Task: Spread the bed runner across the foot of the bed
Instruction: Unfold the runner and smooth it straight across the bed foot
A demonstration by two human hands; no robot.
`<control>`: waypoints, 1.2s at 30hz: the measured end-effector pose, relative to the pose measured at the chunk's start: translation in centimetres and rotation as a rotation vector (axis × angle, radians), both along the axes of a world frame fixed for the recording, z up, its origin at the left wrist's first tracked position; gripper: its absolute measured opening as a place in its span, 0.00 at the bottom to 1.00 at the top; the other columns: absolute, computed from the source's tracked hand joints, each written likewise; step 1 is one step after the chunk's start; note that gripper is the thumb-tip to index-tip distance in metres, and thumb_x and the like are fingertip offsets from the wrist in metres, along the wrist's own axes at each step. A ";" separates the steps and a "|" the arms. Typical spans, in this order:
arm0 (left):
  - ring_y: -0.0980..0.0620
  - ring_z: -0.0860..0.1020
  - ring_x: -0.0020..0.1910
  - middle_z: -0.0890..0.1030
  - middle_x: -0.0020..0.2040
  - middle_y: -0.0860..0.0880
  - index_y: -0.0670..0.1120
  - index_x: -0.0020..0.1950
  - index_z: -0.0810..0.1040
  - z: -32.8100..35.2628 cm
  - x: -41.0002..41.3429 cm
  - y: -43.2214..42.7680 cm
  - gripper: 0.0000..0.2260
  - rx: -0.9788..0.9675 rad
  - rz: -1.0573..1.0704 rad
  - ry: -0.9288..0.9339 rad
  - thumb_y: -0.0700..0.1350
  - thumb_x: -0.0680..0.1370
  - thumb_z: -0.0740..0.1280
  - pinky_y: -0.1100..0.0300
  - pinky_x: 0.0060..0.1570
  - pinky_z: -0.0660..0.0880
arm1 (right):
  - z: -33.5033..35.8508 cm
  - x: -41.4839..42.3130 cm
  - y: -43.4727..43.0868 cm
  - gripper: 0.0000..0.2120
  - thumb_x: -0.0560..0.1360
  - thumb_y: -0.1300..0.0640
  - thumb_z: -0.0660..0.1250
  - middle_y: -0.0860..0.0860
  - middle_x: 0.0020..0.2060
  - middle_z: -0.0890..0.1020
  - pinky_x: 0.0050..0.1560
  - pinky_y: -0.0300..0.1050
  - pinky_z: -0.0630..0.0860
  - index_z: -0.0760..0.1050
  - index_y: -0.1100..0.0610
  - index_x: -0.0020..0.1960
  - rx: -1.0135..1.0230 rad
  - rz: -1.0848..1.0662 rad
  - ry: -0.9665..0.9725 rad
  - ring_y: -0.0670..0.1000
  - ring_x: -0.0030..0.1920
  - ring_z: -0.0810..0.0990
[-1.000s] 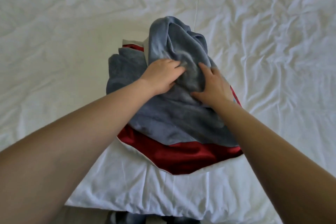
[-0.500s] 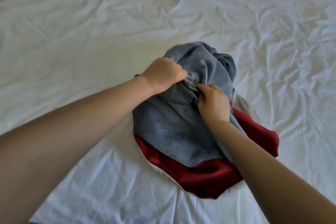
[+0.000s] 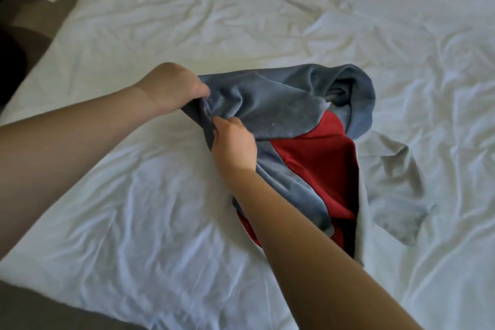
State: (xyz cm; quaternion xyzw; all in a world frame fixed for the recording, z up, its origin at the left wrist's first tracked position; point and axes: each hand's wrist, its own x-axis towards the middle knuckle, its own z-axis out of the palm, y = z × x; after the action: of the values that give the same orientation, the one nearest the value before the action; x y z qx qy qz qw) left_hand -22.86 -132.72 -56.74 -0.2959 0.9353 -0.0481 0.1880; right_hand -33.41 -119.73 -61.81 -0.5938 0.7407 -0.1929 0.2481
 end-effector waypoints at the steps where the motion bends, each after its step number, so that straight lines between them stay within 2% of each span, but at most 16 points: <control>1: 0.43 0.75 0.36 0.78 0.37 0.44 0.48 0.46 0.79 -0.3 0.7 0.0 0.04 0.002 0.021 -0.025 0.44 0.71 0.68 0.57 0.33 0.65 | -0.2 0.2 -0.1 0.08 0.79 0.60 0.59 0.57 0.49 0.76 0.37 0.47 0.68 0.74 0.59 0.54 0.019 0.039 0.017 0.60 0.43 0.78; 5: 0.43 0.78 0.42 0.80 0.41 0.46 0.47 0.47 0.79 -2.2 1.7 0.8 0.06 0.006 0.051 0.051 0.41 0.71 0.67 0.56 0.35 0.70 | -0.5 -1.2 0.4 0.09 0.79 0.55 0.59 0.56 0.49 0.77 0.36 0.48 0.71 0.74 0.58 0.54 0.019 0.132 0.063 0.59 0.44 0.78; 8: 0.42 0.79 0.48 0.82 0.48 0.47 0.46 0.51 0.81 -3.2 0.4 1.8 0.11 0.064 0.043 0.225 0.37 0.71 0.65 0.51 0.40 0.75 | 0.1 -3.9 1.6 0.13 0.78 0.50 0.60 0.53 0.51 0.77 0.38 0.49 0.75 0.74 0.52 0.61 -0.038 0.182 0.138 0.58 0.47 0.79; 10: 0.42 0.80 0.51 0.83 0.51 0.45 0.44 0.53 0.81 -3.4 -1.4 2.8 0.12 0.083 -0.016 0.353 0.38 0.71 0.68 0.49 0.42 0.77 | 0.6 -6.6 2.8 0.16 0.78 0.50 0.60 0.51 0.53 0.78 0.40 0.50 0.77 0.73 0.49 0.64 -0.128 0.180 0.200 0.55 0.49 0.79; 12: 0.41 0.80 0.51 0.82 0.53 0.42 0.41 0.54 0.81 -3.4 -3.9 4.1 0.15 0.086 -0.094 0.473 0.37 0.68 0.72 0.48 0.44 0.78 | 0.9 -10.1 4.2 0.16 0.77 0.52 0.61 0.50 0.54 0.79 0.41 0.50 0.77 0.74 0.50 0.64 -0.196 0.165 0.255 0.55 0.51 0.79; 14: 0.40 0.80 0.53 0.81 0.55 0.39 0.38 0.56 0.80 -3.4 -7.0 5.7 0.16 0.088 -0.152 0.566 0.36 0.68 0.70 0.45 0.47 0.79 | 0.7 -13.7 5.6 0.17 0.75 0.54 0.62 0.52 0.55 0.79 0.45 0.50 0.76 0.75 0.53 0.63 -0.210 0.135 0.330 0.56 0.53 0.78; 16: 0.41 0.79 0.55 0.80 0.57 0.40 0.39 0.59 0.79 -3.7 -10.2 7.3 0.16 0.103 -0.217 0.630 0.38 0.71 0.66 0.46 0.49 0.78 | 0.4 -17.0 7.3 0.20 0.74 0.53 0.64 0.53 0.58 0.77 0.51 0.51 0.73 0.73 0.53 0.65 -0.183 0.089 0.406 0.57 0.57 0.75; 19: 0.44 0.77 0.57 0.77 0.59 0.42 0.43 0.64 0.75 -4.6 -14.3 8.9 0.22 0.152 -0.232 0.585 0.50 0.72 0.68 0.48 0.49 0.78 | -0.6 -19.8 9.5 0.31 0.71 0.45 0.66 0.55 0.66 0.71 0.57 0.54 0.72 0.65 0.52 0.71 -0.032 0.027 0.440 0.58 0.64 0.71; 21: 0.44 0.76 0.57 0.75 0.60 0.43 0.45 0.68 0.71 -5.4 -16.1 9.3 0.29 0.181 -0.173 0.490 0.55 0.70 0.71 0.48 0.47 0.78 | -1.5 -20.4 10.2 0.38 0.69 0.42 0.68 0.54 0.69 0.67 0.55 0.54 0.74 0.58 0.50 0.75 0.076 -0.019 0.369 0.58 0.64 0.72; 23: 0.44 0.76 0.54 0.75 0.58 0.44 0.47 0.69 0.67 -6.3 -16.9 9.4 0.31 0.214 -0.121 0.407 0.52 0.70 0.74 0.48 0.45 0.78 | -2.5 -20.3 10.5 0.43 0.69 0.44 0.71 0.53 0.71 0.63 0.51 0.53 0.76 0.52 0.50 0.76 0.146 -0.022 0.247 0.58 0.61 0.74; 25: 0.43 0.77 0.50 0.77 0.54 0.44 0.46 0.69 0.68 -7.0 -17.3 9.8 0.27 0.228 -0.111 0.394 0.46 0.72 0.73 0.47 0.43 0.78 | -3.7 -19.6 10.5 0.44 0.69 0.49 0.71 0.54 0.71 0.63 0.51 0.52 0.77 0.49 0.51 0.77 0.178 -0.012 0.179 0.59 0.58 0.76; 28: 0.41 0.79 0.45 0.79 0.48 0.42 0.43 0.65 0.72 -7.6 -17.1 10.4 0.17 0.199 -0.149 0.444 0.39 0.76 0.66 0.47 0.40 0.77 | -4.9 -17.8 10.3 0.34 0.73 0.57 0.65 0.57 0.65 0.70 0.45 0.52 0.76 0.54 0.55 0.75 0.108 -0.122 0.163 0.61 0.51 0.79; 30: 0.42 0.79 0.43 0.80 0.46 0.42 0.43 0.64 0.74 -7.5 -16.5 10.4 0.15 0.201 -0.187 0.451 0.39 0.78 0.64 0.47 0.39 0.77 | -5.1 -16.4 9.9 0.22 0.77 0.59 0.60 0.58 0.57 0.75 0.40 0.52 0.75 0.62 0.57 0.70 0.043 -0.229 0.135 0.62 0.45 0.79; 32: 0.43 0.79 0.42 0.80 0.45 0.44 0.44 0.63 0.75 -7.0 -15.5 9.9 0.13 0.207 -0.246 0.408 0.40 0.79 0.63 0.47 0.39 0.77 | -5.0 -14.9 9.4 0.14 0.78 0.60 0.59 0.58 0.51 0.77 0.36 0.50 0.71 0.66 0.58 0.63 0.025 -0.241 0.141 0.63 0.42 0.79; 36: 0.44 0.79 0.45 0.81 0.47 0.45 0.45 0.57 0.79 -5.7 -12.4 7.8 0.10 0.193 -0.317 0.291 0.43 0.80 0.61 0.53 0.39 0.72 | -4.3 -11.4 8.1 0.12 0.78 0.62 0.59 0.58 0.48 0.78 0.35 0.49 0.69 0.67 0.57 0.61 0.021 -0.143 0.137 0.62 0.42 0.79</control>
State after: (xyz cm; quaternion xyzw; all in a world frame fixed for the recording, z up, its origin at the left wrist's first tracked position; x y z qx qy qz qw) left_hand -35.26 -124.89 -62.43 -0.1299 0.9876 0.0560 0.0688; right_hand -44.80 -111.58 -66.08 -0.5486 0.7984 -0.1612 0.1887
